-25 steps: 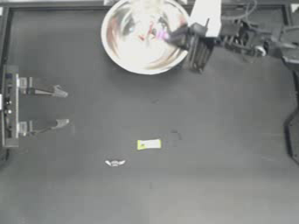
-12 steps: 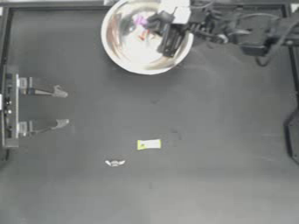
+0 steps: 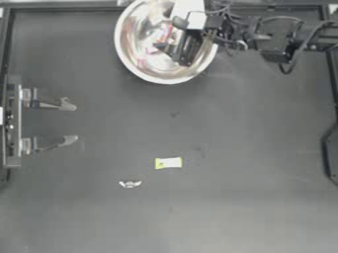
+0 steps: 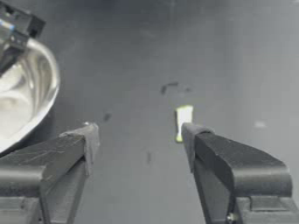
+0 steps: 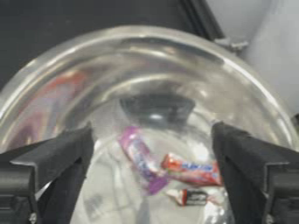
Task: Put candies in bowl
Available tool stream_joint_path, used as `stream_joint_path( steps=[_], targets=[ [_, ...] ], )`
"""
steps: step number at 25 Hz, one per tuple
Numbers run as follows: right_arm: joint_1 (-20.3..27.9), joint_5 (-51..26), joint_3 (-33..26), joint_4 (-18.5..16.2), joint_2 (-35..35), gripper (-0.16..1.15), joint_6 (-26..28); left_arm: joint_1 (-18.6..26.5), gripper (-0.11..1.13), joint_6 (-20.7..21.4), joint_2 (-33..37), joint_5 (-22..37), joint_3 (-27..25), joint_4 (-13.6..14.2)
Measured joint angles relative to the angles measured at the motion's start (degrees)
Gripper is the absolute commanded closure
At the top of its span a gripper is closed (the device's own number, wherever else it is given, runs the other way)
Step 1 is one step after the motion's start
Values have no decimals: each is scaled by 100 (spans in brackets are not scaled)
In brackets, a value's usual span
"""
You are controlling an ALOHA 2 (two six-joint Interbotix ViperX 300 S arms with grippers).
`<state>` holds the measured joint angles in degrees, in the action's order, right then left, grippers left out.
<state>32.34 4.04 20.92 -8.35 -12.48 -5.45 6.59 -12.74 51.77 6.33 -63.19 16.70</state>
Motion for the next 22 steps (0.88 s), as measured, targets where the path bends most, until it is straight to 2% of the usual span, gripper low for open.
stream_joint_path(
  steps=[6, 10, 22],
  targets=[
    [-264, -9, 501, 132, 703, -3, 9, 0, 10, 0, -9, 0, -9, 0],
    [-712, 9, 1072, 255, 1459, -3, 0, 0, 10, 0, 0, 0, -9, 0],
    [-2065, -141, 2900, 1143, 4157, -3, 9, 0, 10, 44, 0, 9, -9, 9]
  ],
)
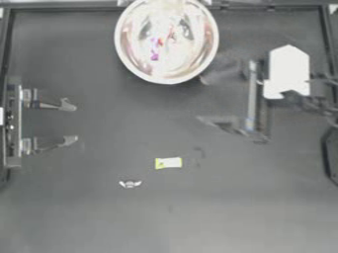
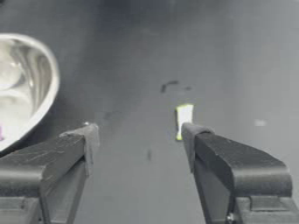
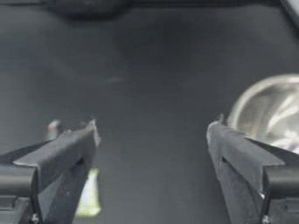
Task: Put candies in bowl
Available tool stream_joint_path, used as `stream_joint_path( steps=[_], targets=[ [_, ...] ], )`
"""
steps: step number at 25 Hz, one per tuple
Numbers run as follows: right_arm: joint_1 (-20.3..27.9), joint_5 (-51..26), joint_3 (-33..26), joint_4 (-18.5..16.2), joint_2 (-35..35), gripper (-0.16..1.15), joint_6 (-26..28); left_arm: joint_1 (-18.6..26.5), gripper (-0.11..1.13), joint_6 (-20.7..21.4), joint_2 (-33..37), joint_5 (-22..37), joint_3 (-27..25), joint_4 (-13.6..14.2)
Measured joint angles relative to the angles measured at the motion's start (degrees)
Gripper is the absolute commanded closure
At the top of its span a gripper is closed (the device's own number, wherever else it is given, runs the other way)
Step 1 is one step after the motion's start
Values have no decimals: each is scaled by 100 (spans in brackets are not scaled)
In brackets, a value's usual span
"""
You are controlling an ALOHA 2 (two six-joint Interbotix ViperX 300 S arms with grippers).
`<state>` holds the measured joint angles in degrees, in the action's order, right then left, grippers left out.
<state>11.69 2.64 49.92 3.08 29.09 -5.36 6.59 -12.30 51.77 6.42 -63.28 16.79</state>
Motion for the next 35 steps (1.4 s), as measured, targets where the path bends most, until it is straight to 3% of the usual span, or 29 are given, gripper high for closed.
stream_joint_path(
  steps=[7, 16, 23, 31, 35],
  targets=[
    [-316, -264, 589, 105, 1125, -3, 9, 0, 9, 0, 9, 246, 0, 9],
    [-360, -290, 993, 132, 1811, -3, 26, -123, 7, 0, -123, 844, 325, -9],
    [-360, -299, 1063, 132, 1907, -3, 26, -659, 7, -18, -1512, 2145, 1301, -35],
    [-360, -299, 1134, 132, 1978, -3, 26, -914, 7, -18, -2927, 2408, 2109, -44],
    [-360, -299, 1187, 132, 2074, -3, 26, -940, 7, -9, -3507, 2426, 2347, -272]
  ],
)
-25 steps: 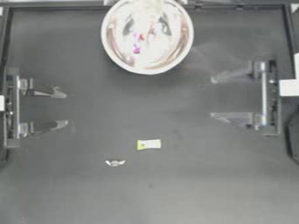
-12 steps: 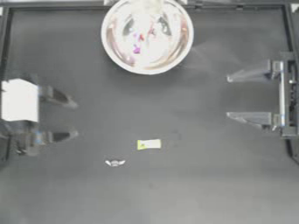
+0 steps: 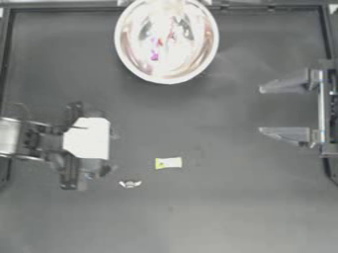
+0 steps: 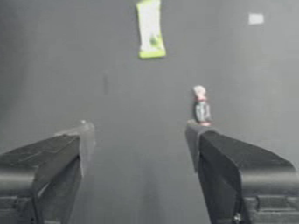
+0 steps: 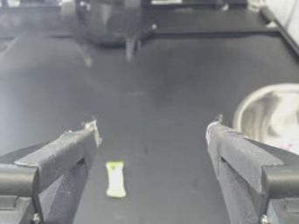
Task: Put candies in bowl
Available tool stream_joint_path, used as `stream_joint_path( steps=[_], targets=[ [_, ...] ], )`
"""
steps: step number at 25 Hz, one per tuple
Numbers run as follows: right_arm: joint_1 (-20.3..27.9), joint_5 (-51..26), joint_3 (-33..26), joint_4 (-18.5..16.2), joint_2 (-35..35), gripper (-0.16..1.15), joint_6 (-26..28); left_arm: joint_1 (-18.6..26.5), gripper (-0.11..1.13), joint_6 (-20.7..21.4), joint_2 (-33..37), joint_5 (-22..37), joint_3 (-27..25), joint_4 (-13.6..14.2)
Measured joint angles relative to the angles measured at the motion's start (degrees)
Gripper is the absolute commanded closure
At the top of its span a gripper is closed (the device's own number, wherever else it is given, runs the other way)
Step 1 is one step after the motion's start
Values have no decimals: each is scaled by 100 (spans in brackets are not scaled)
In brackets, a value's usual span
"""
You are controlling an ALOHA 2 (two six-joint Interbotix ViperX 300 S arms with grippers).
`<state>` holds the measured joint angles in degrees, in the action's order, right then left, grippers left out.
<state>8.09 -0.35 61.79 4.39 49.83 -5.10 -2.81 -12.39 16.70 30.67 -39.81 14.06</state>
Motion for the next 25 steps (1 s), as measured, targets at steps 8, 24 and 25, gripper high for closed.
stream_joint_path(
  steps=[8, 24, 25],
  targets=[
    [0, 18, 149, 35, 193, -3, 0, -123, 7, 9, -940, 79, 396, -132],
    [0, 132, 185, 88, 220, -3, 0, -448, 7, 18, -2145, 237, 800, -334],
    [0, 132, 193, 97, 229, -3, 0, -448, 7, 18, -2188, 229, 800, -334]
  ],
)
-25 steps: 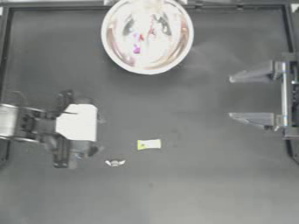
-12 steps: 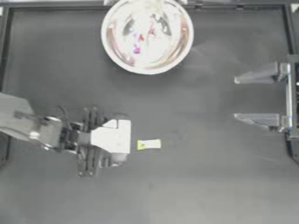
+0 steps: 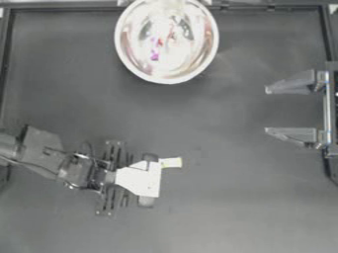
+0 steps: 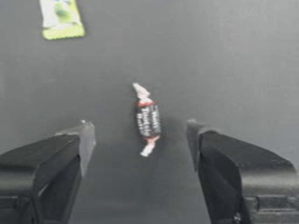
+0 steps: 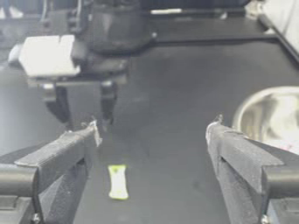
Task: Put candies in bowl
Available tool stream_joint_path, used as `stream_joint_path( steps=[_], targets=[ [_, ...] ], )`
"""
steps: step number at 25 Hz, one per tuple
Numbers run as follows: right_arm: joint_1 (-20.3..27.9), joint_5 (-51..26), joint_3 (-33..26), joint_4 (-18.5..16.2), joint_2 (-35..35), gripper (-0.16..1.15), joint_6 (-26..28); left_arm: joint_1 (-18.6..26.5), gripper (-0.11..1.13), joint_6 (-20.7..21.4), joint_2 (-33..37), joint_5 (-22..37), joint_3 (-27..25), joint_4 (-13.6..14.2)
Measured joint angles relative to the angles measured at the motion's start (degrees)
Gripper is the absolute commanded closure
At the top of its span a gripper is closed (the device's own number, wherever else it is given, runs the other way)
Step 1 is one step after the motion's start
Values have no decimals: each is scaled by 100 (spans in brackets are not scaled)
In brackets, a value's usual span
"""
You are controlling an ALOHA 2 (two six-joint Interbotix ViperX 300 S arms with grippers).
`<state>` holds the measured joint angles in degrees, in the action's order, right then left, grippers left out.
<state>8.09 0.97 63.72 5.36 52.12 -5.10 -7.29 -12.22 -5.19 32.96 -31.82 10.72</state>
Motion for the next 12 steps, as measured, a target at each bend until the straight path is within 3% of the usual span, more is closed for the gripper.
stream_joint_path(
  steps=[12],
  targets=[
    [0, 62, 0, 26, -9, -3, 0, 44, 9, -9, -448, 9, 141, -9]
  ],
)
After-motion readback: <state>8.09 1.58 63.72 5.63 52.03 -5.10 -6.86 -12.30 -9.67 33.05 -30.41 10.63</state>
